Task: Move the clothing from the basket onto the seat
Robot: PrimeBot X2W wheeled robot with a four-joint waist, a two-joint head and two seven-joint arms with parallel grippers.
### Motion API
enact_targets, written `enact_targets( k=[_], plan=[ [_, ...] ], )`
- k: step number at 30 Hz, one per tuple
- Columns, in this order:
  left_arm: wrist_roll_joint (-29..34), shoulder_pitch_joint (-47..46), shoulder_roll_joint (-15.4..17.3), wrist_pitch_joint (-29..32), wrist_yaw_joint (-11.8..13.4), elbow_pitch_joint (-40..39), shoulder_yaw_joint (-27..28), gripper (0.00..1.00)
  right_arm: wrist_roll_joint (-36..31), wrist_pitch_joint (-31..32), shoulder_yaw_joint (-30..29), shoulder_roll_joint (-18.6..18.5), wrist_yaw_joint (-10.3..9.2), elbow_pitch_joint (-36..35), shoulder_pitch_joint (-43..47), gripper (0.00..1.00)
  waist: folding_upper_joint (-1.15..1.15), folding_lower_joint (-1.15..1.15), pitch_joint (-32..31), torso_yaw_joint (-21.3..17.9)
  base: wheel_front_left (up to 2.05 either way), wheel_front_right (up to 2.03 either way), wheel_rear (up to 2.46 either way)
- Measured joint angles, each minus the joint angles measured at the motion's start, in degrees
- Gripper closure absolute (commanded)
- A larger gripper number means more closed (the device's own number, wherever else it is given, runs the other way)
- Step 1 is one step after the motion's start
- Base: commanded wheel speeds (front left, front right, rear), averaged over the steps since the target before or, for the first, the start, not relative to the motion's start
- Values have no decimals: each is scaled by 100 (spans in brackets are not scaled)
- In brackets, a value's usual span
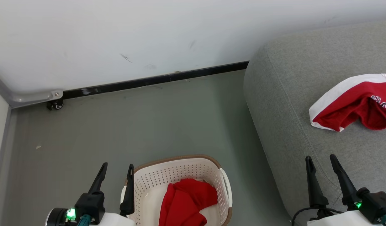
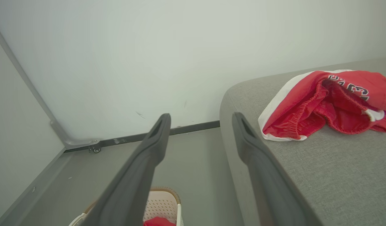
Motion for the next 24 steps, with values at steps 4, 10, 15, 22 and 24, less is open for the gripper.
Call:
enact_targets(
  k=[4, 10, 15, 22, 24],
  plan=[
    [42, -186, -5, -1, -91, 192, -122, 0, 27, 0, -52, 8, 0, -93, 7, 0, 0, 0, 159, -64, 0, 0, 0],
    [203, -412, 60, 1, -151, 631, -256, 0, 23, -7, -238, 16, 0, -248, 102, 0, 0, 0, 437, -177, 0, 0, 0],
    [359, -581, 107, 42, -198, 883, -374, 0, 23, -8, -277, 18, 0, -311, 103, 0, 0, 0, 646, -263, 0, 0, 0],
    [637, -929, 226, 187, -199, 1383, -543, 0, 71, -25, -240, 20, 0, -442, 98, 0, 0, 0, 1038, -429, 0, 0, 0],
    [698, -1084, 232, 210, -201, 1512, -558, 0, 122, -56, -219, 21, 0, -452, 85, 0, 0, 0, 1150, -478, 0, 0, 0]
  ],
)
